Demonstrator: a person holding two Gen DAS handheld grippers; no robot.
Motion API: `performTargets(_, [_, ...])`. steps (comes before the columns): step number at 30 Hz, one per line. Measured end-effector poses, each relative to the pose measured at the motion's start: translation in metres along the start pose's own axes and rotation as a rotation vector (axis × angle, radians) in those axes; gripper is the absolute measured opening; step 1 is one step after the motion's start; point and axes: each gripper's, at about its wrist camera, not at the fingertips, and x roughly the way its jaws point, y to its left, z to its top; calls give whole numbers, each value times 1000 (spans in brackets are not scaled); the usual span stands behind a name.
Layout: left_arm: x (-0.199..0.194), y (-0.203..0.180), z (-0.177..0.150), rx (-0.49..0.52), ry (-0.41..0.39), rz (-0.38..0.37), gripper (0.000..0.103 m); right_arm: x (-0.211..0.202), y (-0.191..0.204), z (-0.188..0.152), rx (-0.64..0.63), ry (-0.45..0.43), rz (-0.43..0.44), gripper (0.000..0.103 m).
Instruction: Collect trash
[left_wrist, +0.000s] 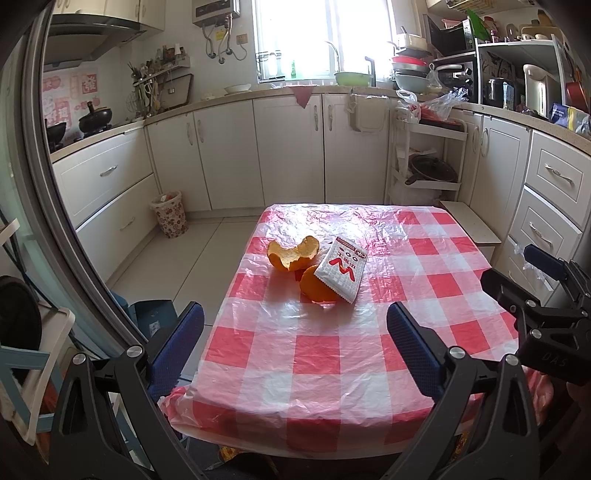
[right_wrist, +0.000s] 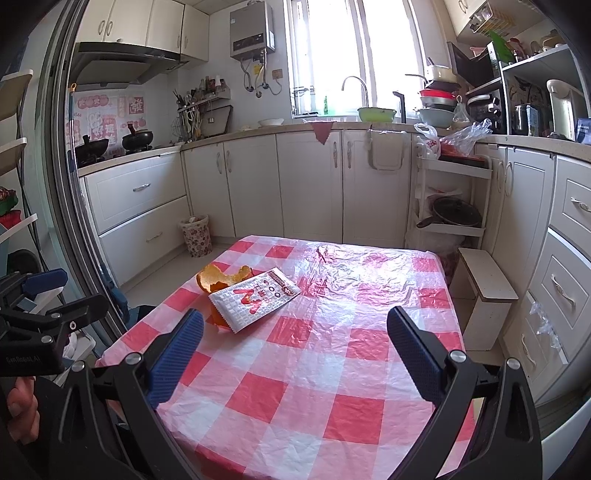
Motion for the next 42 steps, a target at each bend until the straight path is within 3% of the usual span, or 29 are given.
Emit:
performTargets(16, [-1,9,0,5,-4,13,95,11,6,4,-15,25,26,95])
performTargets(23, [-8,43,-1,-45,-11,48,95,76,43,15,-27,135,93,95])
performTargets(34, [-6,85,-2,-157,-4,26,95,189,77,8,-10,342,93,95])
performTargets(35, [-6,87,-2,-160,-4,25,95,193,75,6,-6,359,103,93])
performTargets(37, [-6,88,-2,-165,-3,23,95,198,69,3,20,390,141,76])
performTargets(40, [-4,90,-2,-177,0,20,95,198,53,0,59,412,160,41])
performTargets(42, [-2,91,-1,-192,5,14,95,193,42,0,93,405,178,27])
